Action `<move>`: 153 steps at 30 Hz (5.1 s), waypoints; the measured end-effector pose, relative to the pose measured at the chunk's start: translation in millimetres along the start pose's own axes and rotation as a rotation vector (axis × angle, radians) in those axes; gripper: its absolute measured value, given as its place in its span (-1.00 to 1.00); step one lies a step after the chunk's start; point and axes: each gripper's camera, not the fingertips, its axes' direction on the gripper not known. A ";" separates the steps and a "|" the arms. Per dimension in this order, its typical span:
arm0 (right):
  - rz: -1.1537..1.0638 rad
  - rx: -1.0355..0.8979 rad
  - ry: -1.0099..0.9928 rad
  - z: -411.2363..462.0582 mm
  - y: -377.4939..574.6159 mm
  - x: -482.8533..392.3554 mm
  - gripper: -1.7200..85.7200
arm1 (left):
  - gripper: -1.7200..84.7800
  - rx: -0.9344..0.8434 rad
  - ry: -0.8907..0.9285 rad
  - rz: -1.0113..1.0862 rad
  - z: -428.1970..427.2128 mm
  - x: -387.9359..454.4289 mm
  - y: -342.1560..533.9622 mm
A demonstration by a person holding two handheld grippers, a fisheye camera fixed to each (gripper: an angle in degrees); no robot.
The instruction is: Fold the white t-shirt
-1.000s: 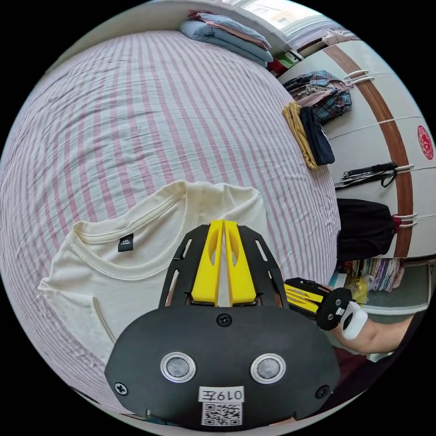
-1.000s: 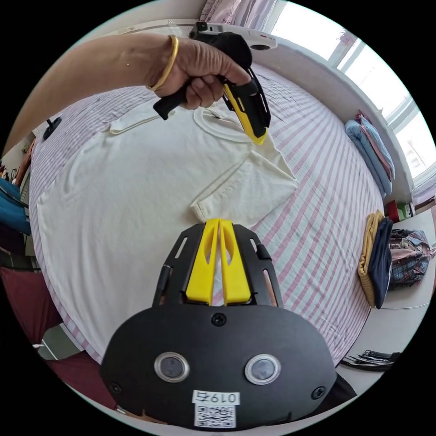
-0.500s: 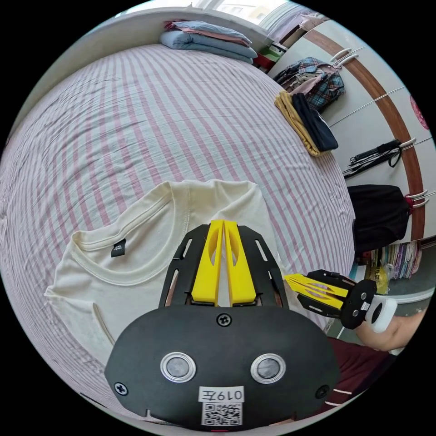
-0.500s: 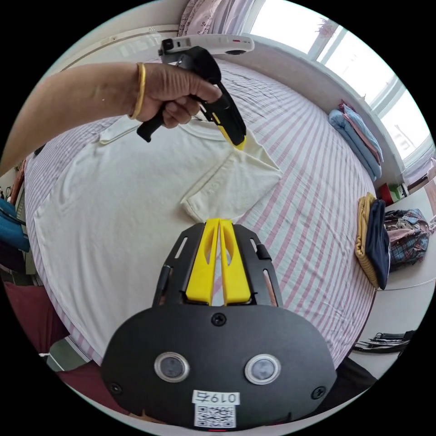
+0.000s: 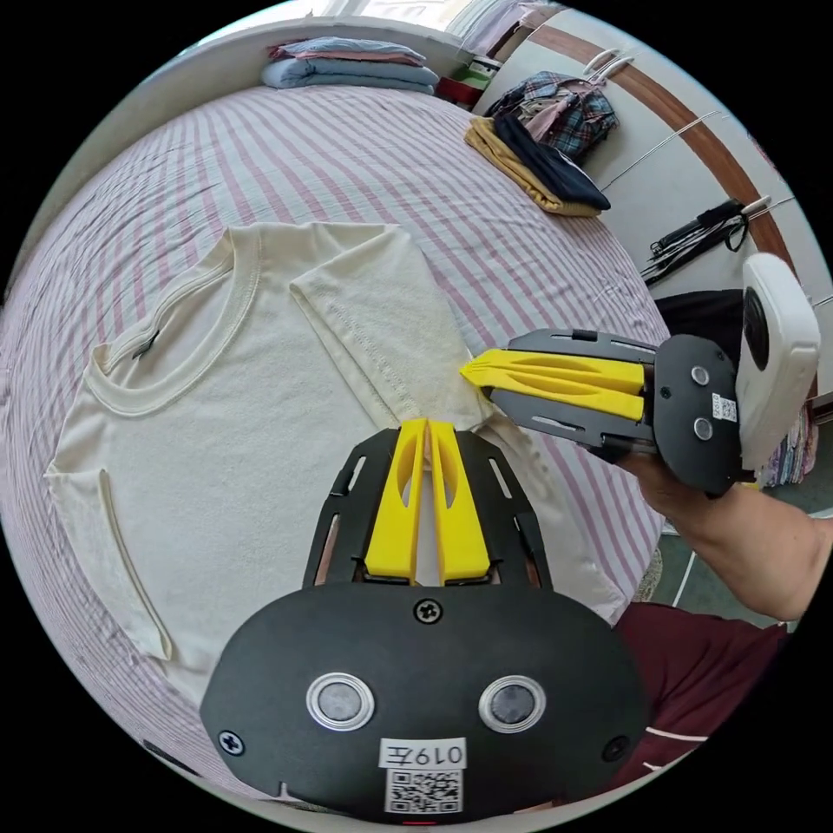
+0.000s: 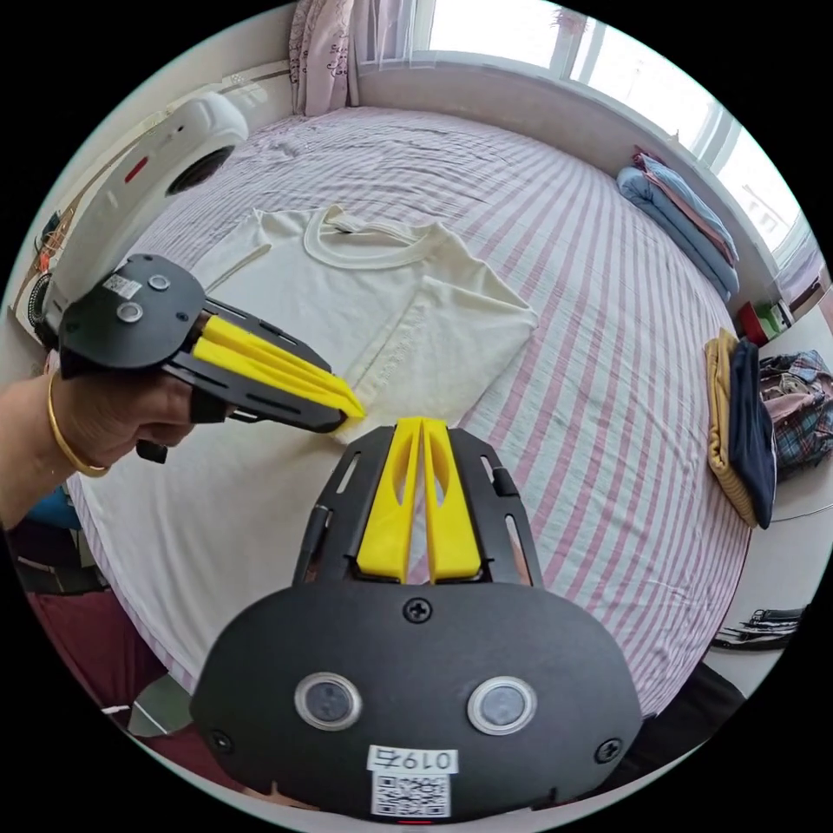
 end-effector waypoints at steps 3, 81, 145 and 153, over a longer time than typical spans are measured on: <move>0.016 -0.032 -0.024 8.3 0.3 12.7 -0.96 | -0.94 -0.001 0.008 -0.018 -1.4 -0.5 2.8; 0.128 -0.021 -0.060 -147.0 166.6 -57.5 -0.95 | -0.93 0.170 -0.115 -0.466 -217.4 -33.5 497.4; 0.553 -0.259 -0.466 -40.2 324.2 -68.3 -0.83 | -0.88 -0.061 0.267 -0.612 -72.0 -145.3 664.6; 0.533 -0.291 -0.503 -20.0 333.7 -53.7 -0.96 | -0.93 -0.060 0.297 -0.594 -49.8 -147.9 660.5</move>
